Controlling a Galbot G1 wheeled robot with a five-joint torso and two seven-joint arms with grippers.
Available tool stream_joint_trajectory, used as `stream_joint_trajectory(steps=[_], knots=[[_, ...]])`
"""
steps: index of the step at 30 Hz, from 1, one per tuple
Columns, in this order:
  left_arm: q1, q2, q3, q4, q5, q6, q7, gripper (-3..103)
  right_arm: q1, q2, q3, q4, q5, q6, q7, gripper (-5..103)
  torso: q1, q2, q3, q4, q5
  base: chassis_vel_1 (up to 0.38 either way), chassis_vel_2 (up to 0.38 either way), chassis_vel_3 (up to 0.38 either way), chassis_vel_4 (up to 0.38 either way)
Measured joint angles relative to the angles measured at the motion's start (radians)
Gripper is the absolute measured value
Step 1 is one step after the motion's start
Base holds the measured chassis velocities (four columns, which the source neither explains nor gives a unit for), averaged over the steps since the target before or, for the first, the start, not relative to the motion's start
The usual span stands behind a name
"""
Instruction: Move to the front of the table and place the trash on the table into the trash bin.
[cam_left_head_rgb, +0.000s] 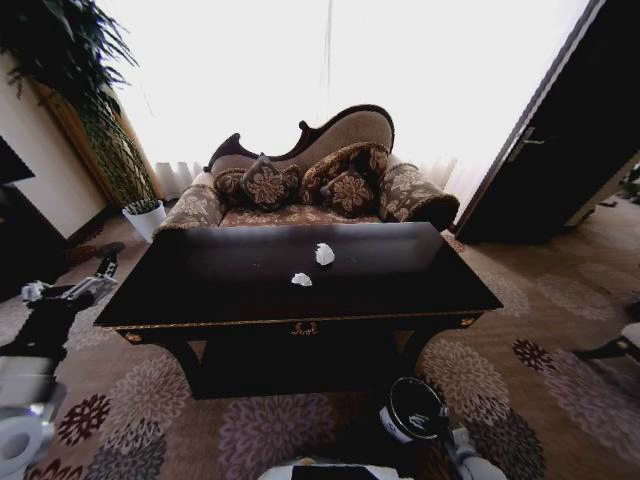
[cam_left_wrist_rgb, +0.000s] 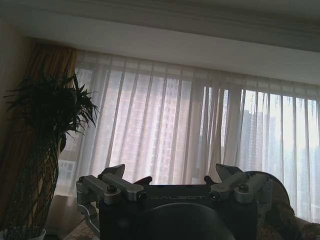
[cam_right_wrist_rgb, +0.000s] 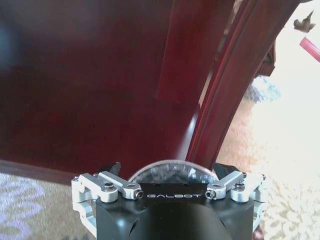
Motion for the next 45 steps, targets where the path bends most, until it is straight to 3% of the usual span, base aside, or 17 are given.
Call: stream_joint_trajectory(steps=[7,17,30,40,45], knots=[[-0.012,-0.004,0.012,0.008,-0.002,-0.002,0.000,100,-0.081,-0.016,0.043,0.120,0.022,0.011,-0.005,100,0.000,0.000,0.000,0.0001,0.0000,0.000,0.000,0.000,0.000],[-0.035,0.022,0.007,0.028,-0.030,-0.003,-0.001,100,-0.282,-0.028,0.154,0.328,0.057,0.086,-0.025,100,0.000,0.000,0.000,-0.0001,0.0000,0.000,0.000,0.000,0.000],[-0.060,0.016,0.054,0.061,0.012,-0.011,0.000,100,-0.419,0.064,0.225,0.634,0.120,0.132,-0.044,100,0.000,0.000,0.000,0.0002,0.0000,0.000,0.000,0.000,0.000],[-0.069,0.029,0.050,0.083,0.009,-0.011,0.000,100,-0.465,0.092,0.301,0.807,0.267,0.117,-0.009,100,0.000,0.000,0.000,0.0001,-0.0001,0.000,0.000,0.000,0.000],[-0.066,0.010,0.061,0.075,0.018,-0.011,0.000,100,-0.472,0.104,0.333,0.947,0.344,0.061,0.058,100,0.000,0.000,0.000,0.0001,-0.0002,0.000,0.000,0.000,0.000]])
